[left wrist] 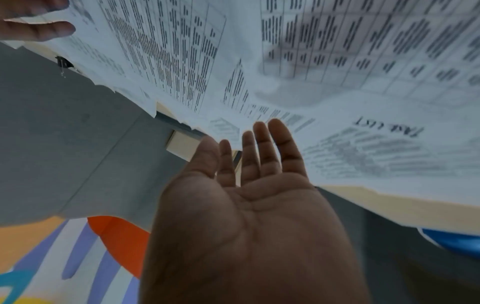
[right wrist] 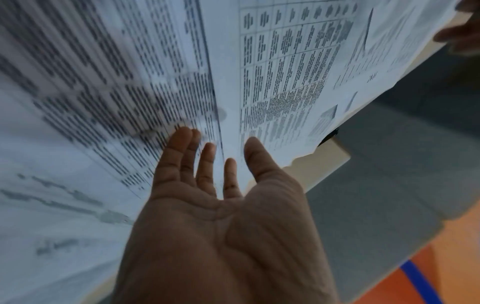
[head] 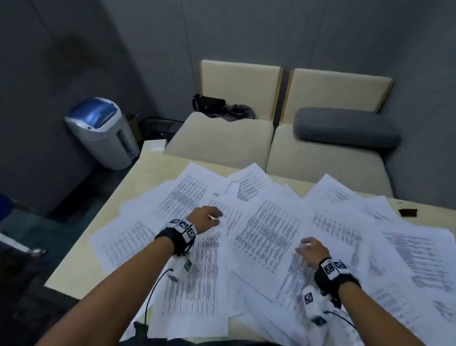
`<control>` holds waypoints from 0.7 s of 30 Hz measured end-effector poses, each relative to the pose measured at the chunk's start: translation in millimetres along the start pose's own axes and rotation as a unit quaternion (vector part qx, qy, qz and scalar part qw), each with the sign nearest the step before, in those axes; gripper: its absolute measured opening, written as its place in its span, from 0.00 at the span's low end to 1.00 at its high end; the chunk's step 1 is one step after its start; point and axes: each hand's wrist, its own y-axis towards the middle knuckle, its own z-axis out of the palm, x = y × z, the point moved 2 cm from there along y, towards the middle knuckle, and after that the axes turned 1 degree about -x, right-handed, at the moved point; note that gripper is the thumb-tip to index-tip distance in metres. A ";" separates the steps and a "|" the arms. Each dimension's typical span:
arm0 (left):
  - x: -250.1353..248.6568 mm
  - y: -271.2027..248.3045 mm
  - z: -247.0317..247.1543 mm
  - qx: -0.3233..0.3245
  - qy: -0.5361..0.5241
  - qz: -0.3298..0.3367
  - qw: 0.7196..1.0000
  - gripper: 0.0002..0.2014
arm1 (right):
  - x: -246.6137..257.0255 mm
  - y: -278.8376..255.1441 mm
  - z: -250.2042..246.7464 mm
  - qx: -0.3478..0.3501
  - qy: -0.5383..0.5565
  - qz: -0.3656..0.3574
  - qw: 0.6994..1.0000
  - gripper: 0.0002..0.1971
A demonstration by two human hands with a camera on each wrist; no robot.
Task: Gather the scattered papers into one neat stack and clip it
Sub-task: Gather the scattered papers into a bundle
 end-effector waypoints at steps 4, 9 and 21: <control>16.7 12.4 21.8 0.032 -0.045 -0.039 0.998 0.21 | -25.1 10.2 25.8 -0.024 0.126 0.094 0.987 0.32; 25.9 36.7 44.6 0.073 -0.060 -0.038 0.995 0.26 | -6.5 15.7 40.2 -0.054 0.275 0.124 0.952 0.39; 31.2 86.5 56.1 0.085 -0.141 -0.071 0.984 0.28 | 81.6 -2.6 55.9 -0.073 0.165 -0.095 0.979 0.22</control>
